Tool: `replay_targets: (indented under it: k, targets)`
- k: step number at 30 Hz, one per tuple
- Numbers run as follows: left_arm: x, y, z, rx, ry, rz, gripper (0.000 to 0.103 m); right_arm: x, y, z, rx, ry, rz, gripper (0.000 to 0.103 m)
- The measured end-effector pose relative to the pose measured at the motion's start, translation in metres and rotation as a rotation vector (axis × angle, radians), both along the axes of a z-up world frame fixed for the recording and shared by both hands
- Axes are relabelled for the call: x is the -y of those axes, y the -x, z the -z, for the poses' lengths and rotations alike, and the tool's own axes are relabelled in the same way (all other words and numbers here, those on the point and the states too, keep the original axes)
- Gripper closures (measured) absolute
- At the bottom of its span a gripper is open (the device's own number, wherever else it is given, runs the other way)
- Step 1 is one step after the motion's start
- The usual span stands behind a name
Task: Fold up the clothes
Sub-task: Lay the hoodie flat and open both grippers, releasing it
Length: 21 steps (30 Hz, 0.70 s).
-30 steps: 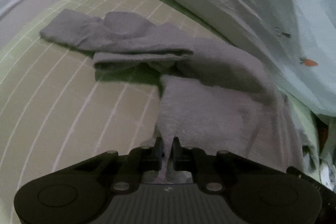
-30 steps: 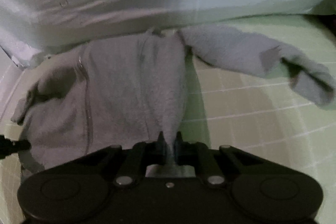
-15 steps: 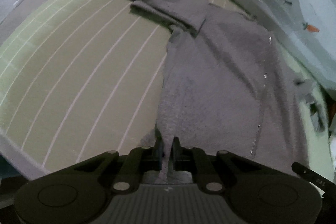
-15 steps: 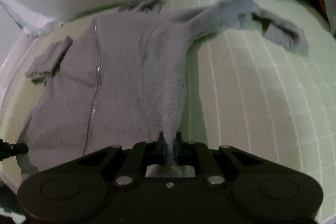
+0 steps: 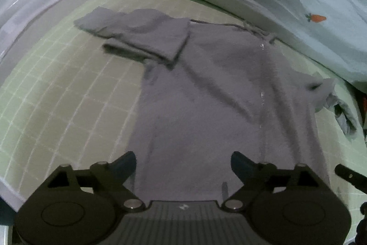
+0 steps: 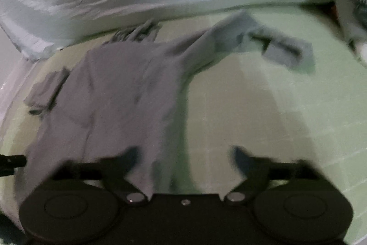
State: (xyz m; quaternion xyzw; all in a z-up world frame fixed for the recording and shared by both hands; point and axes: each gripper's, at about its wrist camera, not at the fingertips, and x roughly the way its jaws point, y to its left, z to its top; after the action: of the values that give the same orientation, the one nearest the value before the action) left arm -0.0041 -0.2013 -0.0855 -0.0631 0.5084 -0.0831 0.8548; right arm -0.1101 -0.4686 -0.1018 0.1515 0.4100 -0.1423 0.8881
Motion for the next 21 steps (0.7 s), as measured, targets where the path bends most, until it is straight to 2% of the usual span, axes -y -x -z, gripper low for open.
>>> replay_targets:
  k: [4,9,11,13,15,17,19,21]
  targets:
    - [0.021,-0.016,0.009,-0.025,-0.018,0.009,0.008,0.021,-0.005,0.002,0.024,0.036,0.017,0.000]
    - [0.041,-0.044,0.018,-0.059,-0.025,-0.008,0.008,0.060,-0.015,0.012,0.038,0.045,0.123,0.000]
    - [0.049,-0.057,0.021,-0.064,-0.020,-0.016,0.008,0.083,-0.019,0.013,0.047,0.051,0.214,0.000]
    - [0.058,-0.069,0.025,-0.066,-0.026,-0.023,0.008,0.113,-0.020,0.009,0.096,0.051,0.330,0.000]
    - [0.066,-0.080,0.028,-0.074,-0.038,-0.033,0.008,0.149,-0.024,0.005,0.156,0.019,0.429,0.000]
    - [0.075,-0.091,0.034,-0.105,-0.047,-0.038,0.008,0.185,-0.033,0.005,0.172,-0.025,0.506,0.001]
    - [0.083,-0.097,0.040,-0.139,-0.066,-0.034,0.008,0.214,-0.042,0.009,0.159,-0.041,0.562,0.009]
    - [0.092,-0.096,0.045,-0.153,-0.107,-0.012,0.007,0.232,-0.051,0.016,0.119,-0.015,0.546,0.019]
